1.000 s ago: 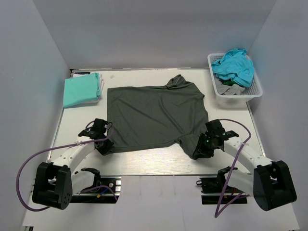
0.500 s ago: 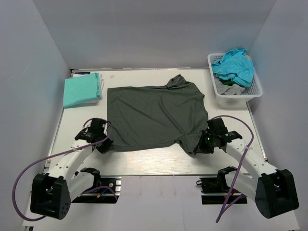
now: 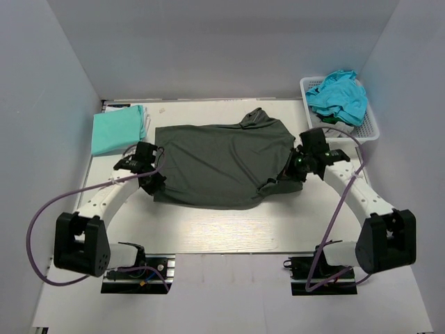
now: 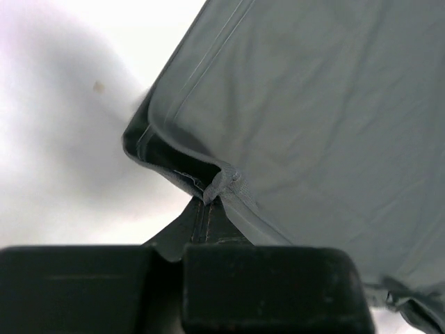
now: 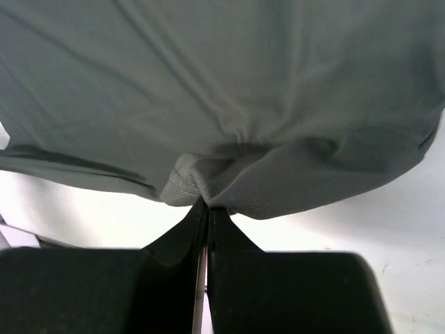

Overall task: Fold and stack the t-shirts
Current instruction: Fold the flattened tshirt in 1/3 of the way

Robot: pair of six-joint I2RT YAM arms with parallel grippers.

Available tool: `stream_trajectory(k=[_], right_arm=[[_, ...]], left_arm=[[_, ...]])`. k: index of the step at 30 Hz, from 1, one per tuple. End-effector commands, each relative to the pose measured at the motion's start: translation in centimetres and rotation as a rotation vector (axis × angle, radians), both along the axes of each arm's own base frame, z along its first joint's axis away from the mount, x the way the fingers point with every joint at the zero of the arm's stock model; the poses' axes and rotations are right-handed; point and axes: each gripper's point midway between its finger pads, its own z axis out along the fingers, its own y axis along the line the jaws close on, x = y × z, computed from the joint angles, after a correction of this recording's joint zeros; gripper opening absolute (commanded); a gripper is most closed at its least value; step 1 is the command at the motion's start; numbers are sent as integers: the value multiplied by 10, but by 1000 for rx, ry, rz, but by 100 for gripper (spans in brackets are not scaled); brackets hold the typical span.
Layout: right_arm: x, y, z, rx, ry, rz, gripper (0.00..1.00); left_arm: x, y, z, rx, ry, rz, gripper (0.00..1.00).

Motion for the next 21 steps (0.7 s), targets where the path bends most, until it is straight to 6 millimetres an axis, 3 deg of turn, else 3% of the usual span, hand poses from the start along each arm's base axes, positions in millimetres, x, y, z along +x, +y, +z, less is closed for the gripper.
stream_trajectory(k=[1, 4, 9, 13, 14, 17, 18, 19, 20, 21], right_arm=[[29, -3, 24, -11, -66, -5, 0], [49, -5, 33, -16, -92, -14, 0], [79, -6, 30, -22, -80, -18, 0], [118, 2, 35, 6, -136, -3, 0], [128, 3, 45, 21, -167, -1, 0], [148, 6, 35, 19, -177, 8, 0], [163, 6, 42, 17, -201, 7, 0], [166, 5, 29, 5, -164, 14, 0], [175, 7, 38, 4, -188, 32, 0], [184, 5, 20, -13, -139, 30, 0]], left_arm=[[29, 12, 24, 59, -68, 35, 0], [47, 12, 27, 67, -71, 28, 0], [78, 14, 27, 57, -70, 32, 0], [100, 15, 26, 58, -69, 21, 0], [109, 20, 25, 69, -67, 36, 0], [125, 24, 25, 81, -82, 41, 0], [127, 25, 19, 91, -65, 44, 0], [137, 26, 23, 104, -88, 36, 0], [143, 30, 23, 109, -94, 35, 0], [147, 27, 22, 102, -91, 9, 0]])
